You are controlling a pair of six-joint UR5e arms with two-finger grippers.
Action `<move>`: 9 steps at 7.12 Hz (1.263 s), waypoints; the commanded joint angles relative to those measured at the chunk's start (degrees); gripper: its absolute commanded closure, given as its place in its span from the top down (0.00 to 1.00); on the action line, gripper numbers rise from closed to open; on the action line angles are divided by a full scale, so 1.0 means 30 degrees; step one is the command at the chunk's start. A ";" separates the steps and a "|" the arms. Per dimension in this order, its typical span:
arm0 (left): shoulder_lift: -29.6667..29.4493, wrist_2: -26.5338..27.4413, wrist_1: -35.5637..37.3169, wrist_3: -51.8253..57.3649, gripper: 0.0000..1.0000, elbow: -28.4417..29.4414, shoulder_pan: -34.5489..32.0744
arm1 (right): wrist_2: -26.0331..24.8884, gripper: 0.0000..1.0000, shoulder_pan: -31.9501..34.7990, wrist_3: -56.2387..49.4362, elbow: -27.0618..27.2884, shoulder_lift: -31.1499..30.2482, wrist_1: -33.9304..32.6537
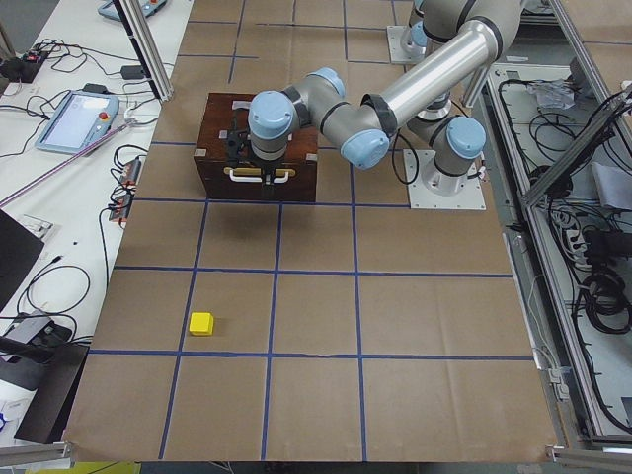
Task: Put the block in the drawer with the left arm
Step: 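Lower the left gripper beside the white drawer handle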
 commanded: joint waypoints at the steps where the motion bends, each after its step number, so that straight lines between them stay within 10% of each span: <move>1: -0.1037 -0.0566 0.0576 -0.0100 0.99 -0.0023 -0.0170 | 0.0000 1.00 0.0000 0.0001 -0.0021 0.0000 0.0000; 9: -0.3238 -0.0596 0.2837 -0.0071 0.98 -0.0200 -0.1051 | 0.0000 1.00 0.0000 0.0001 0.0008 0.0000 0.0000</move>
